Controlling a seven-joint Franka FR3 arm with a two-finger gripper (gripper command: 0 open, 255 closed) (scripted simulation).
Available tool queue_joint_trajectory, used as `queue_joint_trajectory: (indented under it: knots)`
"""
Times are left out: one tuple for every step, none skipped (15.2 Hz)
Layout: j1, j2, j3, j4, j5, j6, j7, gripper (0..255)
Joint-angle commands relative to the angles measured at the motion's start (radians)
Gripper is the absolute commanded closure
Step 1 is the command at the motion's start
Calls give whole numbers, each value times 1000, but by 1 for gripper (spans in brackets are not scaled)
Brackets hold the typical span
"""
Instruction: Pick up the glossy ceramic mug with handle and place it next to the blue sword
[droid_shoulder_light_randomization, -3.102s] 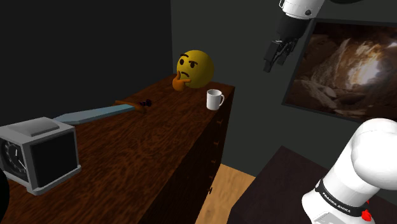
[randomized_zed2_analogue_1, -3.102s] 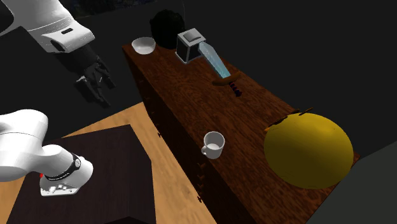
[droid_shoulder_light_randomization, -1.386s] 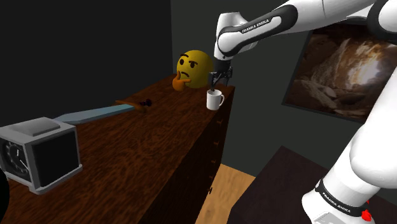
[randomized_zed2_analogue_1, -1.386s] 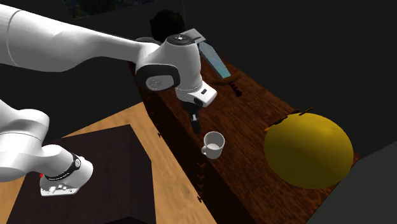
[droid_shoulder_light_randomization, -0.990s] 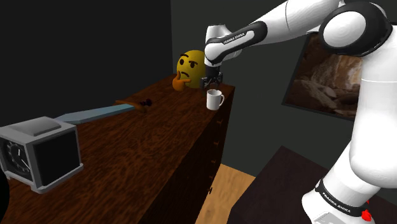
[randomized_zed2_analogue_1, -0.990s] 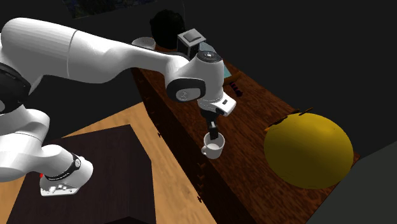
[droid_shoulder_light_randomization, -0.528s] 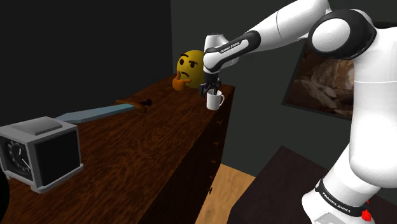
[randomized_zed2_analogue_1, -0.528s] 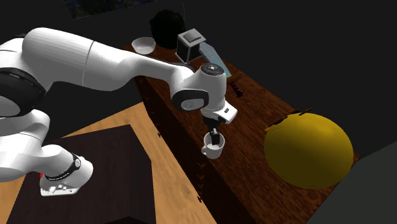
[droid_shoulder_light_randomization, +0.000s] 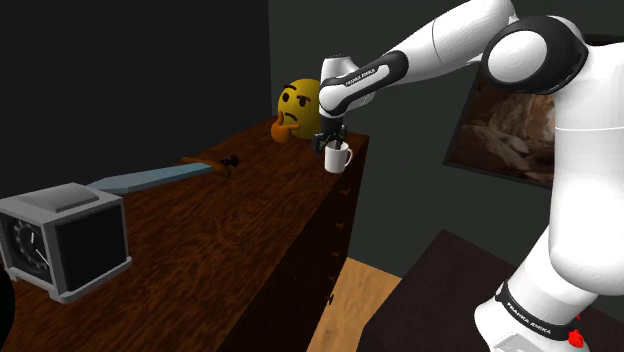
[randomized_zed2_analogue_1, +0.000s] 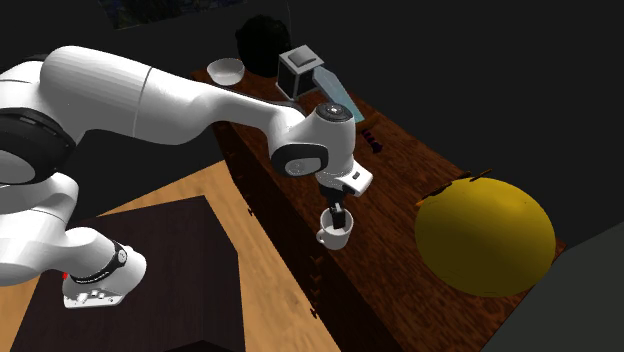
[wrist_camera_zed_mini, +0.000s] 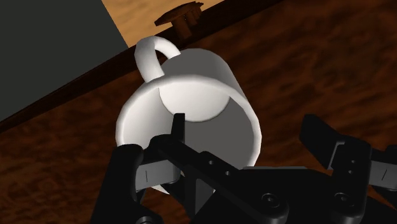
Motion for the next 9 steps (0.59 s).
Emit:
queue_joint_trajectory:
  knots:
    - [0,0,0,0,0,0,0,0]
    - [0,0,0,0,0,0,0,255]
    - [0,0,0,0,0,0,0,255]
    - [0,0,0,0,0,0,0,255]
    - [0,0,0,0,0,0,0,255]
    - [0,0,0,0,0,0,0,255]
    - [0,0,0,0,0,0,0,255]
    - [0,0,0,0,0,0,0,255]
    - [0,0,0,0,0,0,0,255]
